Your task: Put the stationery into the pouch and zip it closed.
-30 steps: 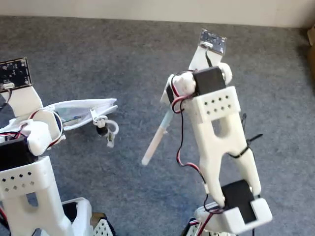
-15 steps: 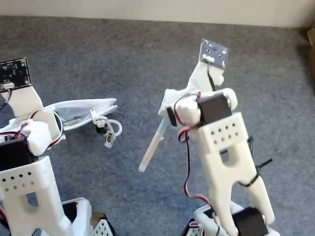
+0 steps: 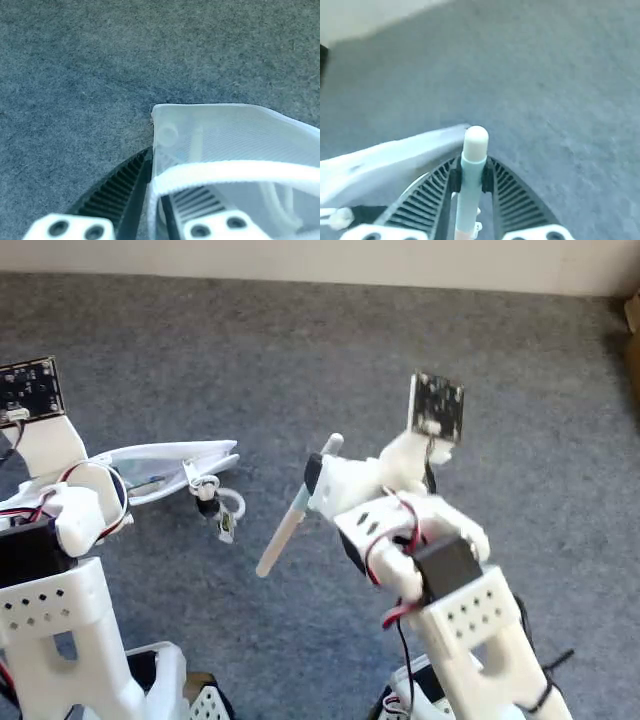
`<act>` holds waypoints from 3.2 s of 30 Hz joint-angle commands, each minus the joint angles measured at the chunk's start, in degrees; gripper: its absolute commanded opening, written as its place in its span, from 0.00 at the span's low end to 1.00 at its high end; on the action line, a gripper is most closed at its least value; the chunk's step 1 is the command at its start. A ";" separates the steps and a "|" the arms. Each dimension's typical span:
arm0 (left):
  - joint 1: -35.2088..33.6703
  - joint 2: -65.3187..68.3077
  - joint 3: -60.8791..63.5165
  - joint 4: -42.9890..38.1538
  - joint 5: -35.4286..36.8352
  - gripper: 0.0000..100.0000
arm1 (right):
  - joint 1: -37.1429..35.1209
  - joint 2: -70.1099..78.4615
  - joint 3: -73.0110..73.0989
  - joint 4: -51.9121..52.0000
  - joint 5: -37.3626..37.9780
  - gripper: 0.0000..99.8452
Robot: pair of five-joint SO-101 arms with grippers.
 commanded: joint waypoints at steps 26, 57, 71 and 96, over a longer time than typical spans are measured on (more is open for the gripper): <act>-0.48 0.75 0.57 -0.70 -0.53 0.01 | -1.54 -25.19 15.87 -42.51 0.97 0.00; -0.31 1.10 0.66 -0.70 -0.53 0.01 | -8.75 -7.60 15.43 -71.69 15.56 0.00; -0.22 0.84 2.59 -3.34 -0.53 0.01 | -21.32 -7.08 20.00 -71.69 36.13 0.00; -0.40 0.84 2.77 -3.43 -0.53 0.01 | -26.95 -0.22 21.58 -60.79 58.81 0.15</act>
